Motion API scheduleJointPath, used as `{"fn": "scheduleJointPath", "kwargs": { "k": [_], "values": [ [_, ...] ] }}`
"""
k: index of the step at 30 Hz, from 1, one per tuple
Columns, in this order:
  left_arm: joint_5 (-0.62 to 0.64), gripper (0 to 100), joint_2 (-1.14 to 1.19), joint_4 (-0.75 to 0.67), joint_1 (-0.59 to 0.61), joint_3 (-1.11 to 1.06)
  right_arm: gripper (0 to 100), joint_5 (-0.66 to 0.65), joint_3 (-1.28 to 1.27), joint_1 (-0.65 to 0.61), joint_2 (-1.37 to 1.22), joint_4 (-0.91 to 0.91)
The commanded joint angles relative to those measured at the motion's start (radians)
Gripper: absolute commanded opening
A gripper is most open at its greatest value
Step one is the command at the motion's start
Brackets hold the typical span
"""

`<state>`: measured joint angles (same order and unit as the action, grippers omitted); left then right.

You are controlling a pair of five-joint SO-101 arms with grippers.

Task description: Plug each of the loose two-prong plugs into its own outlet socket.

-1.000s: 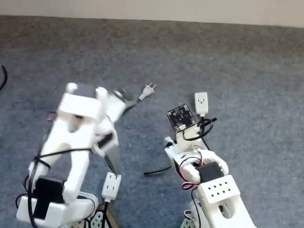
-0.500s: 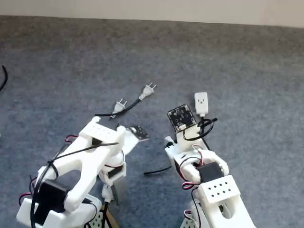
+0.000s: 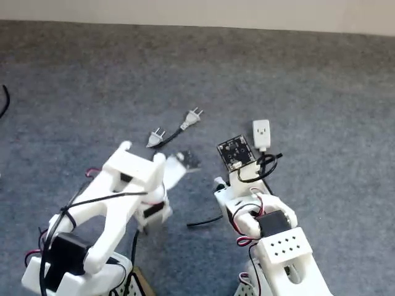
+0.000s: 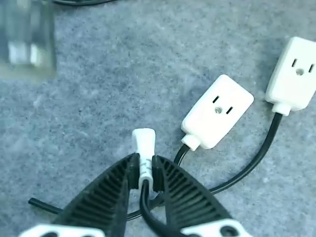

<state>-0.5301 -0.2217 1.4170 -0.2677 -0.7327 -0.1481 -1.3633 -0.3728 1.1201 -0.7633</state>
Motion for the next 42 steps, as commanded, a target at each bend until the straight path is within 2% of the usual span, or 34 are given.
{"fn": "scheduleJointPath", "kwargs": {
  "k": [1,6,11,13,15,19,27,31,35,39,42],
  "values": [
    [-0.138,1,-0.022,0.149,0.061,0.329,0.4,-0.008,0.01,0.01,0.013,0.018],
    [-0.258,0,0.136,0.301,0.139,0.716,0.4,-0.008,0.01,0.01,0.013,0.018],
    [-0.377,0,0.397,0.341,0.272,1.173,0.4,-0.008,0.01,0.01,0.012,0.018],
    [-0.413,0,0.484,0.344,0.291,1.248,0.4,-0.008,0.01,0.01,0.012,0.018],
    [-0.419,0,0.545,0.347,0.288,1.222,0.4,-0.008,0.01,0.01,0.012,0.018],
    [-0.493,0,0.582,0.347,0.228,1.027,0.4,-0.009,0.01,0.01,0.012,0.018],
    [-0.634,0,0.414,0.344,0.018,0.716,0.4,-0.011,0.01,0.01,0.012,0.018],
    [-0.605,0,0.387,0.232,-0.077,0.573,0.4,-0.011,0.01,0.01,0.012,0.018],
    [-0.519,1,0.417,0.092,-0.099,0.512,0.4,-0.011,0.01,0.01,0.012,0.018],
    [-0.425,13,0.452,0.066,-0.076,0.57,0.4,-0.011,0.01,0.01,0.012,0.018],
    [-0.413,22,0.453,0.066,-0.056,0.599,0.4,-0.012,0.01,0.01,0.012,0.018]
  ]
}}
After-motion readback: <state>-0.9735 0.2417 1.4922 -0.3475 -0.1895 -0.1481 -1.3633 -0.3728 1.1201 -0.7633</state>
